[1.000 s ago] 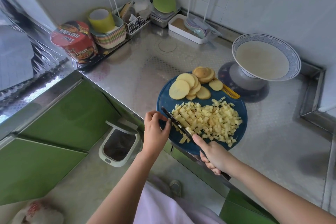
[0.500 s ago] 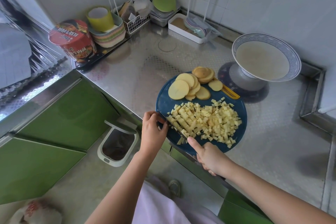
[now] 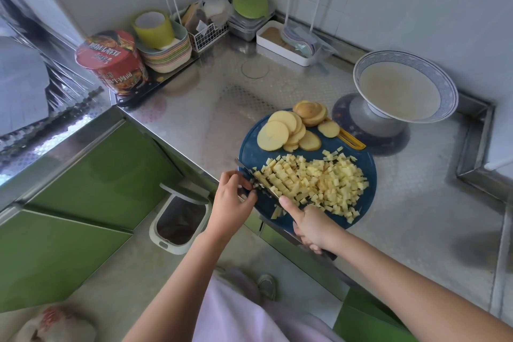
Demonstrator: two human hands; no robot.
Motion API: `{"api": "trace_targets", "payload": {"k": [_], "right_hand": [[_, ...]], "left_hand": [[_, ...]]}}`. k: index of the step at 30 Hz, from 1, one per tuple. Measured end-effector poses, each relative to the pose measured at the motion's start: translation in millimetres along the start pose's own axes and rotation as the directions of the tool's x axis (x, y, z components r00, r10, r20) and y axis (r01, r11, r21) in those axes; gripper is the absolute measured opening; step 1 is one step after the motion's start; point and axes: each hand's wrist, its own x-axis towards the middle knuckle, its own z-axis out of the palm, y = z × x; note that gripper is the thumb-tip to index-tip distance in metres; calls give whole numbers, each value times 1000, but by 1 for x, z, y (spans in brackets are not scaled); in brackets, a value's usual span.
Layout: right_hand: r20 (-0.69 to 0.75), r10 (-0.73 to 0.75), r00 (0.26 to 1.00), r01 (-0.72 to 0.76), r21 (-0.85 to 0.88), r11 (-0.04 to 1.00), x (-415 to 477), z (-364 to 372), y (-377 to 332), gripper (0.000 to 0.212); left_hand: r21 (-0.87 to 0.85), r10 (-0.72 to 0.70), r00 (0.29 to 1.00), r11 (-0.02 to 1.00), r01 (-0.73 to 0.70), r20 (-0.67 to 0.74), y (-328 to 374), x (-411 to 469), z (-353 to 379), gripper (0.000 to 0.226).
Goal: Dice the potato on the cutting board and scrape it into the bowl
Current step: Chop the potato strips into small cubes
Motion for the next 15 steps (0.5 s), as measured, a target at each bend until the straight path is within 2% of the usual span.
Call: {"api": "trace_targets", "payload": {"k": [3, 7, 11, 15], "right_hand": [[82, -35, 996, 25, 119, 993, -2, -9, 3, 69], [138, -89, 986, 63, 182, 981, -6, -15, 9, 70], [151, -123, 981, 104, 125, 987, -11, -21, 17, 70], [172, -100, 980, 91, 60, 994, -14, -23, 25, 71]], "left_hand": [[-12, 22, 999, 1000, -22, 28, -1, -8, -2, 14], [-2, -12, 1000, 1000, 12, 11, -2, -21, 0, 29], [210, -171, 985, 965, 160, 35, 6, -31, 4, 49], [223, -352, 929, 920, 321, 116, 17, -32, 7, 49]]}}
